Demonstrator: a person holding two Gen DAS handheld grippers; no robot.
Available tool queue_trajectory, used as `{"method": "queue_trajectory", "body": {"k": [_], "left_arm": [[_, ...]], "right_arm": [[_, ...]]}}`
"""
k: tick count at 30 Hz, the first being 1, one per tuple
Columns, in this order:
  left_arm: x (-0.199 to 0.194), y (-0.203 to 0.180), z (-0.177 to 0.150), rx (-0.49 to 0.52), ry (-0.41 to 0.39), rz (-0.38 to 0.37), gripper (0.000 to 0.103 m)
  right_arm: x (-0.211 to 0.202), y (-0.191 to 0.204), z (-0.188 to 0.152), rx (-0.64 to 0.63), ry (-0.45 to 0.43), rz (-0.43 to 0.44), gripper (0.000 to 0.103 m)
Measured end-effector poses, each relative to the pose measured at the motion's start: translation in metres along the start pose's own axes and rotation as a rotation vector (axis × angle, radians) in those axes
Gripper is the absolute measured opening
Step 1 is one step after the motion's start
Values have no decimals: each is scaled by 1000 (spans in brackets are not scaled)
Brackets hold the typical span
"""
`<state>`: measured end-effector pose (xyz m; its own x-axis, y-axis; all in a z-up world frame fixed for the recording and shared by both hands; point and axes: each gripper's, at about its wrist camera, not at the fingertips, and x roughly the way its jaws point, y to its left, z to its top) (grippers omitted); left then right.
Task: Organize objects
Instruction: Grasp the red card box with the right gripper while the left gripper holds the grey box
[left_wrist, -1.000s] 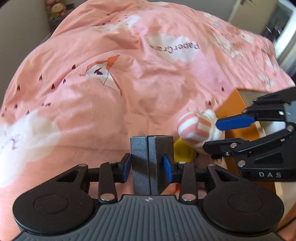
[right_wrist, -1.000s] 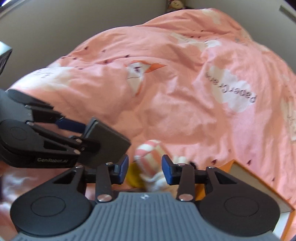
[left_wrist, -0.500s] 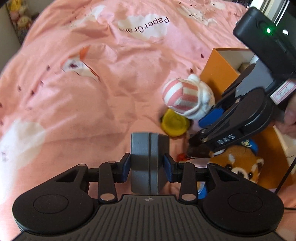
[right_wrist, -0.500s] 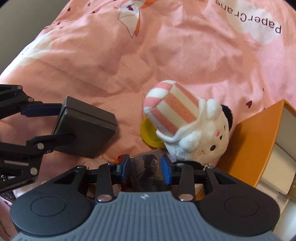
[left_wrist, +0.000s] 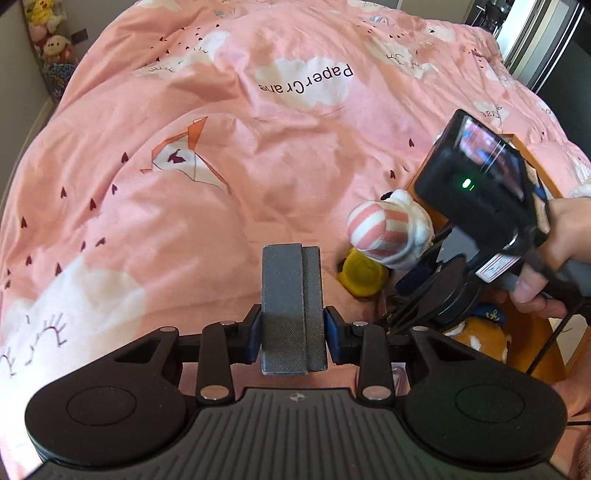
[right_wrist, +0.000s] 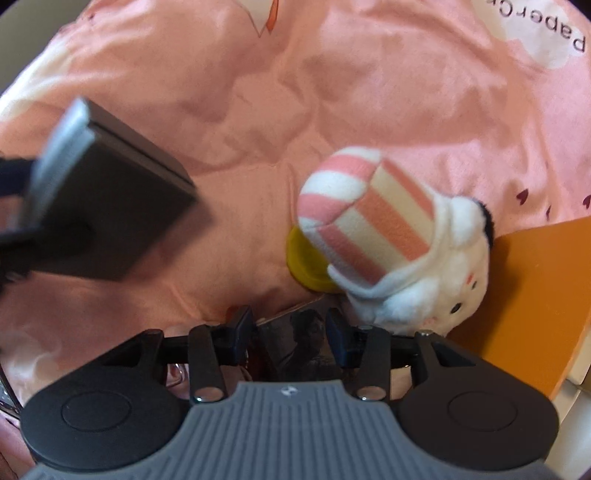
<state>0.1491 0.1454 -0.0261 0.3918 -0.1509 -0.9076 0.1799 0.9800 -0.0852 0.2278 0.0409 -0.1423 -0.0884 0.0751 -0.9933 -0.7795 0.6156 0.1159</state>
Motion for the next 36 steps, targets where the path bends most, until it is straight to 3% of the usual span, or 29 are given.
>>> {"method": "queue_trajectory", "body": {"k": [5, 10, 17, 21, 24, 31, 36], "left_arm": [[4, -2, -1, 17, 11, 8, 39], [3, -3, -1, 30, 11, 6, 39], [6, -4, -2, 32, 22, 1, 39], [8, -6, -3, 31, 20, -12, 39], [9, -8, -4, 24, 19, -35, 39], [24, -15, -3, -13, 30, -89, 39], [30, -20, -4, -10, 45, -100, 39]], "right_arm": [[10, 13, 1, -22, 21, -62, 61], [15, 9, 2, 21, 43, -53, 62], [-3, 14, -6, -13, -19, -24, 31], [-17, 8, -7, -9, -45, -32, 23], [-30, 3, -8, -10, -86, -67, 2], [-29, -31, 4, 21, -45, -74, 0], [-45, -41, -8, -15, -57, -14, 8]]}}
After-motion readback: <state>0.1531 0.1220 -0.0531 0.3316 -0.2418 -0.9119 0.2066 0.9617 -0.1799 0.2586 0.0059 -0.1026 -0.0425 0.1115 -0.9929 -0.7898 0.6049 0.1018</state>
